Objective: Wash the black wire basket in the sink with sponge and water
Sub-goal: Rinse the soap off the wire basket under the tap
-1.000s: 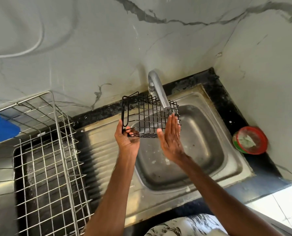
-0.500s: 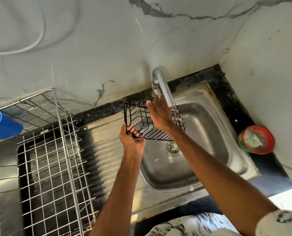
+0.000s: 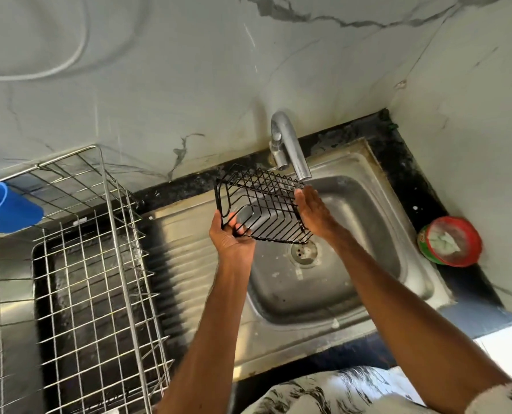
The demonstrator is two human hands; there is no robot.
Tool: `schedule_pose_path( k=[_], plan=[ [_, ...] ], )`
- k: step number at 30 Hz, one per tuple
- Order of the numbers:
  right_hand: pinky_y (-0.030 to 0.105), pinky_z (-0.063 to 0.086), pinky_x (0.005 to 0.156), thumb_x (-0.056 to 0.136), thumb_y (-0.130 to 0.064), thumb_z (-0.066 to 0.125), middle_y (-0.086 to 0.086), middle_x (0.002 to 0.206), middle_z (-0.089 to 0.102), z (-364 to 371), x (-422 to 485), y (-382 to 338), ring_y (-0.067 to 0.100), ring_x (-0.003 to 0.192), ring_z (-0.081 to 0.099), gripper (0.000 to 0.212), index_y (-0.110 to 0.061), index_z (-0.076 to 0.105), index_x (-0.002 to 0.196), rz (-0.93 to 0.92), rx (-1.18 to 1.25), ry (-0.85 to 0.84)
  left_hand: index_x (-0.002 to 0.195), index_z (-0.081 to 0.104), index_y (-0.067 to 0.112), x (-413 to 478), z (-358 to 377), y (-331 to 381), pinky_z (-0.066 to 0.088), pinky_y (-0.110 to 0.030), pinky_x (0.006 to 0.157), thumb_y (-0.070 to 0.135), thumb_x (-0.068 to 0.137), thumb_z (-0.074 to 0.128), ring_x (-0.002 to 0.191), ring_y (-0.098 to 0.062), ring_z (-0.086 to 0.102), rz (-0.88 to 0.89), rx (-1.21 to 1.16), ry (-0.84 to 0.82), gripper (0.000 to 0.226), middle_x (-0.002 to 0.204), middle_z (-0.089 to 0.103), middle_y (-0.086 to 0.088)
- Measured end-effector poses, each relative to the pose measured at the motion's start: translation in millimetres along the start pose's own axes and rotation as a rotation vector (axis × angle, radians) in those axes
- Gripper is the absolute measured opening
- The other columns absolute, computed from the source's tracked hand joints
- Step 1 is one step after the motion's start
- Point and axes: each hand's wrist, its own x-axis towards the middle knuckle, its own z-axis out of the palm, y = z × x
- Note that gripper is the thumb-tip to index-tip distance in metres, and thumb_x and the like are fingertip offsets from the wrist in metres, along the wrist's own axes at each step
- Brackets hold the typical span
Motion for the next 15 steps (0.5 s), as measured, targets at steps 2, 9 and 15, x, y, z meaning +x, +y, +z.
schedule_pose_path(
  k=[2,9,15],
  plan=[
    [0.044,0.006,0.127,0.101,-0.066,0.008,0.003,0.169,0.002,0.9,-13.9,-9.2,0.019,0.156,-0.002,0.075,-0.021,0.011,0.161,-0.007,0.0,-0.006,0.064,0.056,0.017,-0.4,0.5,1.9,0.023,-0.023,0.052,0.035,0.099,0.057,0.04,-0.009,0.032,-0.002,-0.009,0.003,0.04,0.047,0.043,0.008],
    [0.039,0.018,0.125,0.103,-0.052,0.044,0.002,0.169,0.013,15.9,-64.8,5.3,0.016,0.154,0.015,0.071,-0.02,0.017,0.16,-0.047,0.261,0.203,0.05,0.053,0.018,-2.1,-15.9,5.9,0.034,-0.03,0.059,0.034,0.096,0.06,0.045,-0.012,0.031,-0.03,-0.054,-0.035,0.05,0.049,0.038,0.006],
    [0.04,0.049,0.082,0.062,-0.068,0.083,0.008,0.117,0.069,-28.7,-23.1,17.5,0.032,0.11,0.06,0.087,-0.017,0.064,0.13,0.374,0.978,-0.095,0.048,0.055,0.016,-11.6,-22.1,6.6,0.043,-0.034,0.081,0.034,0.093,0.067,0.049,-0.016,0.031,-0.003,-0.096,-0.037,0.05,0.05,0.039,0.003]
  ],
)
